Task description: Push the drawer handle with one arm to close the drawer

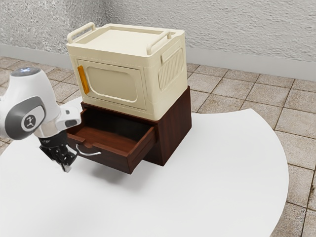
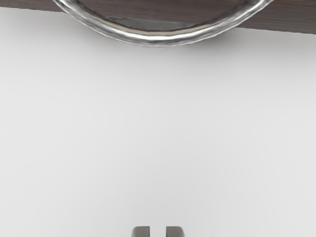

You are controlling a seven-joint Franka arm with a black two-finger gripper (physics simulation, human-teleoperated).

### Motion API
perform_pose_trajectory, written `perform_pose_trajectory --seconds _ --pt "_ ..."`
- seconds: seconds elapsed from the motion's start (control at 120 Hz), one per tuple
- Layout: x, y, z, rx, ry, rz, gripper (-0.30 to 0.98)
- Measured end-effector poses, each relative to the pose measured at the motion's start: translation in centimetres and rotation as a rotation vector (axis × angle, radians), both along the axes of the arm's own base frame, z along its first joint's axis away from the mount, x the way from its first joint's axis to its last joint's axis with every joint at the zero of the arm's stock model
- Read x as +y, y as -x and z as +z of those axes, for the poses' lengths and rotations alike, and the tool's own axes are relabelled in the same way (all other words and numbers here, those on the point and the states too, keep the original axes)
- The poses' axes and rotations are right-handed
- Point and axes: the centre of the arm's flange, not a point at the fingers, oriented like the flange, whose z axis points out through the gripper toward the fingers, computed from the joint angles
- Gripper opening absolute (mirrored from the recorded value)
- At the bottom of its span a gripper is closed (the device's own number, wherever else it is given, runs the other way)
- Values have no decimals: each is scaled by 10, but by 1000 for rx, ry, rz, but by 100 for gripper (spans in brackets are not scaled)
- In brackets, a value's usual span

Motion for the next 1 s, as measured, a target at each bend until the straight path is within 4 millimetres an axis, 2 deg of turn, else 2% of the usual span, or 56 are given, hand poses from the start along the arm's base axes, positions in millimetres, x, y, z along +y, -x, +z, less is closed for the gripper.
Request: perform_pose_trajectory --seconds 0.233,0.692,0.9,1.0 --pt "10 -31 -27 -37 6 -80 -9" --pt "17 -88 -30 -160 5 -190 -10" --pt "18 -101 -35 -187 3 -216 -10" --pt "19 -108 -28 -221 -3 -226 -10"
